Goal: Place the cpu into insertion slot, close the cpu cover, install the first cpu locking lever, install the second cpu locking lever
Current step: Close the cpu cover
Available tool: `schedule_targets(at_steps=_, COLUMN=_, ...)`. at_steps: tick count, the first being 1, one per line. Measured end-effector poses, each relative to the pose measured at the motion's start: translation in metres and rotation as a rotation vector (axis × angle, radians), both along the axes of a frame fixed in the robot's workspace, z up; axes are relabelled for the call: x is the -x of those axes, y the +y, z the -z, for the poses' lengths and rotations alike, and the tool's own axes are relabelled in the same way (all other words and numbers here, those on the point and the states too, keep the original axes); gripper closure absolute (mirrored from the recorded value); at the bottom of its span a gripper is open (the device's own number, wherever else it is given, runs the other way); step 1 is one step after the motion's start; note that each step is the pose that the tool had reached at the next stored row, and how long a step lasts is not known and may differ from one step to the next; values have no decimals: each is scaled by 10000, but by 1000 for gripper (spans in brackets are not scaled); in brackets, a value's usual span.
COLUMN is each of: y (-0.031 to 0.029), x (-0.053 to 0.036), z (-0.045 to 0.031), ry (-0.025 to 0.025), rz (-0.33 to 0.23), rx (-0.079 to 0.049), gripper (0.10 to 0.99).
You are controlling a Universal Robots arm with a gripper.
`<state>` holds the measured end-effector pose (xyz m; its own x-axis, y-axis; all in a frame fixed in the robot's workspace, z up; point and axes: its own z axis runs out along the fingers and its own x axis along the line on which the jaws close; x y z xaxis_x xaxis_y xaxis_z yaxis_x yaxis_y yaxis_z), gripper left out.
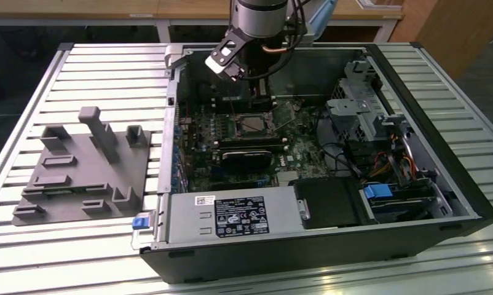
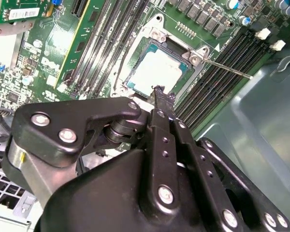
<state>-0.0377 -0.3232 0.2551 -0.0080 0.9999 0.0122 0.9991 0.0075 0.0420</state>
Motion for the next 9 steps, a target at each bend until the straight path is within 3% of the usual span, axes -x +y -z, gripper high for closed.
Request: schedule_targets(at_steps=9, y=-41, x=-29, z=0, ry=1, rz=1, rx=-9, gripper=980)
